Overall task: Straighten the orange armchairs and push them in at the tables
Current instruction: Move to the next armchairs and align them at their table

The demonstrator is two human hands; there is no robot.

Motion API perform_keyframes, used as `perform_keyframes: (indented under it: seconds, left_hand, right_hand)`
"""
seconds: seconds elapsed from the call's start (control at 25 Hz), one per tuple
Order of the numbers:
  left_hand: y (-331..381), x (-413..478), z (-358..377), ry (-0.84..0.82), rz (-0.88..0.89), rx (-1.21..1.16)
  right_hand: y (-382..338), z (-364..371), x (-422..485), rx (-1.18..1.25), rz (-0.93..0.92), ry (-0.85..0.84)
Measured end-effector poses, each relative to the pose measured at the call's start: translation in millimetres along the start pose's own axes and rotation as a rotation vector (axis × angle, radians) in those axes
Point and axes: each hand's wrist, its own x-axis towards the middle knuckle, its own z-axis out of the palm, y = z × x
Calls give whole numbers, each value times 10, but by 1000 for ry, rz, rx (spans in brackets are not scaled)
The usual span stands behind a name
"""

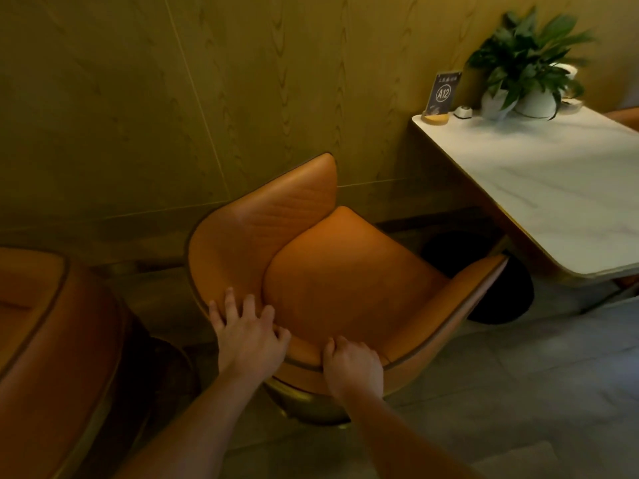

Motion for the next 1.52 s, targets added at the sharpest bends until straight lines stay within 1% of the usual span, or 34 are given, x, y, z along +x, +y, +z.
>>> perform_keyframes:
  seconds: [0.12,0.28,0.44,0.56,0.8,0.96,1.12,1.4,1.52]
  left_hand:
    - [-274,281,-32,-1,58,10]
    - [-501,653,-22,-7,128,30]
    - [-720,1076,8,7,200,29]
    - [-843,1359,5,13,246,31]
    - [-968,1876,-137,-38,310,62]
    - [-936,1993,-190,-108,310,104]
    - [-972,2054,-170,-156,325,87]
    - [-965,2212,6,-55,411,-63]
    - [-939,2493,4,-10,464,-50]
  right_hand:
    - [-312,92,189,-26,49,-2]
    - [-547,187,445,-73,104,-36]
    - [-792,286,744,-68,170,-11]
    - [-910,355,945,-80,184,-6]
    - [-1099,291,1425,114,291,21]
    - [-1140,157,1522,155,316,-9]
    - [-1204,16,1516,200,367,-5]
    - [-1301,-4,1618,224,471,-32]
    - [-1299,-4,1840,223,513,-53]
